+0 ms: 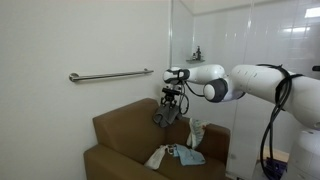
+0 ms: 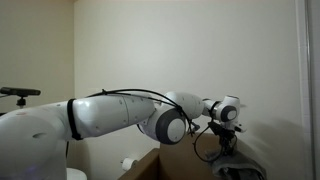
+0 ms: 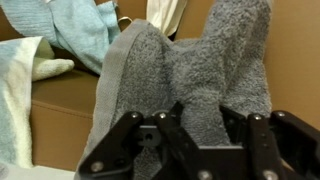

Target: Pick up the towel and put it on the sofa arm

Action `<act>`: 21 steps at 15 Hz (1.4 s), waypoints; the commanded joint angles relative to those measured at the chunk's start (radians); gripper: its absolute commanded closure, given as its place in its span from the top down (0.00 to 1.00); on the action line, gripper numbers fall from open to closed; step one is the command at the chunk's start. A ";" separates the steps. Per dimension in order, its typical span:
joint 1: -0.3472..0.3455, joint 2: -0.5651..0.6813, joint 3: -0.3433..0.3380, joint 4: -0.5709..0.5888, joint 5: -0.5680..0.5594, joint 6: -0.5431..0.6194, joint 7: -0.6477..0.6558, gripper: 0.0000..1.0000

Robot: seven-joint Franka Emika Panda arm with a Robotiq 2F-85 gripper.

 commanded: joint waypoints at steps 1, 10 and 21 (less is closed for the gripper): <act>0.039 -0.022 -0.059 -0.039 -0.073 -0.046 -0.021 0.07; 0.046 0.065 -0.100 -0.025 -0.097 0.029 0.038 0.06; -0.026 0.064 -0.099 -0.025 -0.095 -0.058 0.169 0.21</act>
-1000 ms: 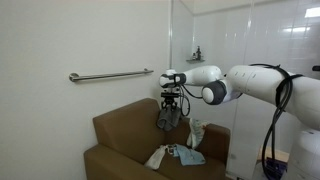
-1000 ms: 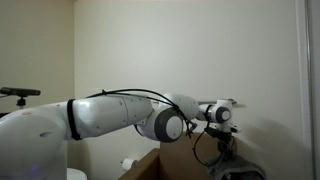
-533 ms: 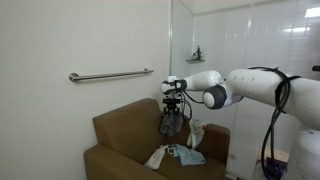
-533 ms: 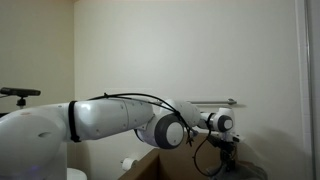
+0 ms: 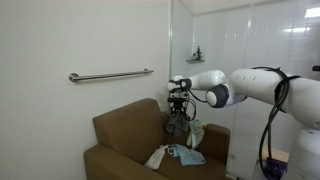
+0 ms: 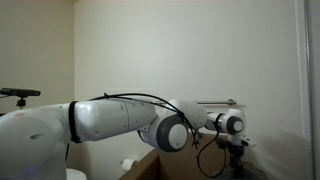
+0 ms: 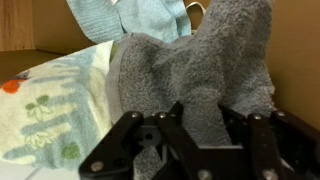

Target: Pick up the towel and put it on the sofa arm

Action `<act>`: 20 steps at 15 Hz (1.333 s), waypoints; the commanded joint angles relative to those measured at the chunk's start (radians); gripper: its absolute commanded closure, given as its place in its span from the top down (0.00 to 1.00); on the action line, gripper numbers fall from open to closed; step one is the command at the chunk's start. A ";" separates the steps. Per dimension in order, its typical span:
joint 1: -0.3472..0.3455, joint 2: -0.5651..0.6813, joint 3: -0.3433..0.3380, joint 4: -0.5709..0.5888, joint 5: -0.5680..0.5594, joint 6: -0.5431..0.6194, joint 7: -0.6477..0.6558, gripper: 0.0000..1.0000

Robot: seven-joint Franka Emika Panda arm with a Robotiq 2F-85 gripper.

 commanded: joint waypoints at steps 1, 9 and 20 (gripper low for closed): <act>0.012 0.000 0.002 -0.035 -0.011 0.018 -0.018 0.06; 0.118 0.037 0.004 -0.366 -0.037 0.226 -0.338 0.06; 0.144 -0.072 0.000 -0.959 -0.215 0.923 -0.667 0.06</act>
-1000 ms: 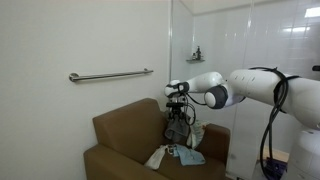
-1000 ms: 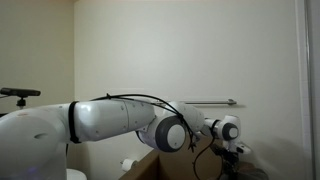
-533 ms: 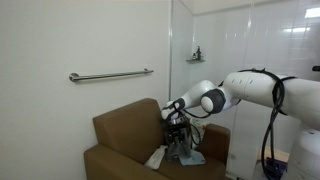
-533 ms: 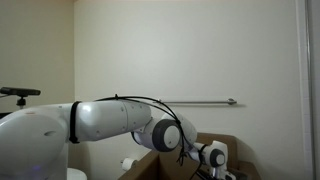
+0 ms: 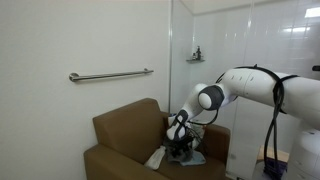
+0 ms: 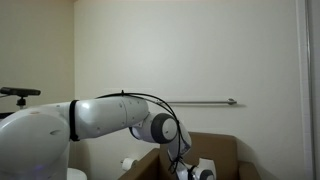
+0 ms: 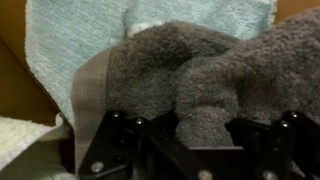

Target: Pick up the towel and put it on the sofa arm

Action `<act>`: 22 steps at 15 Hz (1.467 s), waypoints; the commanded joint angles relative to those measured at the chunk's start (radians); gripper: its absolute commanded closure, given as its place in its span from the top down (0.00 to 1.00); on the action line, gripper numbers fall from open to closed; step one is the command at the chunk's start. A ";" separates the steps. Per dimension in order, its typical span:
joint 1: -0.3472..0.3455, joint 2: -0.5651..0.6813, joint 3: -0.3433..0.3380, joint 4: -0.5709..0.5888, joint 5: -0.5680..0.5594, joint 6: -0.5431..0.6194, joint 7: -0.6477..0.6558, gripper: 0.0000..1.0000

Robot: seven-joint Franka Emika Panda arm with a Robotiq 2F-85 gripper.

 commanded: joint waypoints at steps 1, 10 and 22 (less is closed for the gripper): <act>-0.052 -0.073 0.019 -0.205 -0.065 0.268 -0.133 0.06; -0.067 -0.397 0.050 -0.651 -0.035 0.702 -0.233 0.01; -0.184 -0.430 0.132 -0.550 0.096 0.412 -0.262 0.03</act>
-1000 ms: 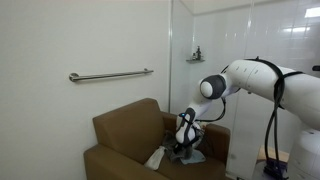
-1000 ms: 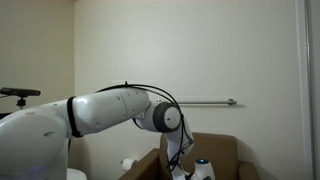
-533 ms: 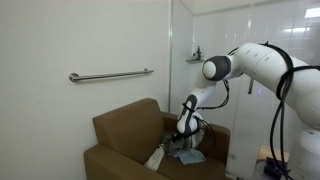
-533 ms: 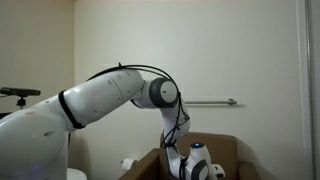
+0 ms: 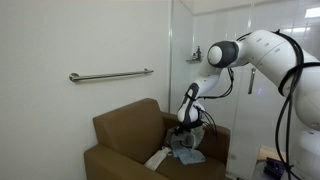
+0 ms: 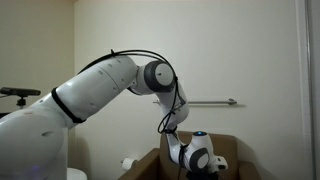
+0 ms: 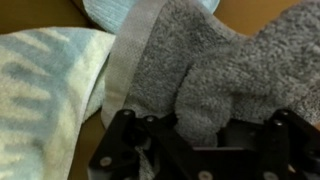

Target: Pick up the towel and put it on the sofa arm

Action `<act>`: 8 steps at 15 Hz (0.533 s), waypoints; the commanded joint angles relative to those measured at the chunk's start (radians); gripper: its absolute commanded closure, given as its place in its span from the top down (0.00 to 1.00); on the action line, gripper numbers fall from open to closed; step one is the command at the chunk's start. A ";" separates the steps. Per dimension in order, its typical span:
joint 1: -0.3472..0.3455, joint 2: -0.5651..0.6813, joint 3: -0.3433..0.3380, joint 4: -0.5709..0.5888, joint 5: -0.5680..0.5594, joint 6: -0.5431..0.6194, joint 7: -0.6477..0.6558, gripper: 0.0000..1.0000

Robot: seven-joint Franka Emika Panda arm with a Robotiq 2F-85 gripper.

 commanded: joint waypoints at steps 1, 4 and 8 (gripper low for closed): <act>-0.098 0.174 0.076 0.256 0.027 -0.276 -0.102 0.02; 0.020 0.322 0.009 0.418 -0.021 -0.419 -0.113 0.02; 0.184 0.329 -0.068 0.389 -0.089 -0.400 -0.082 0.01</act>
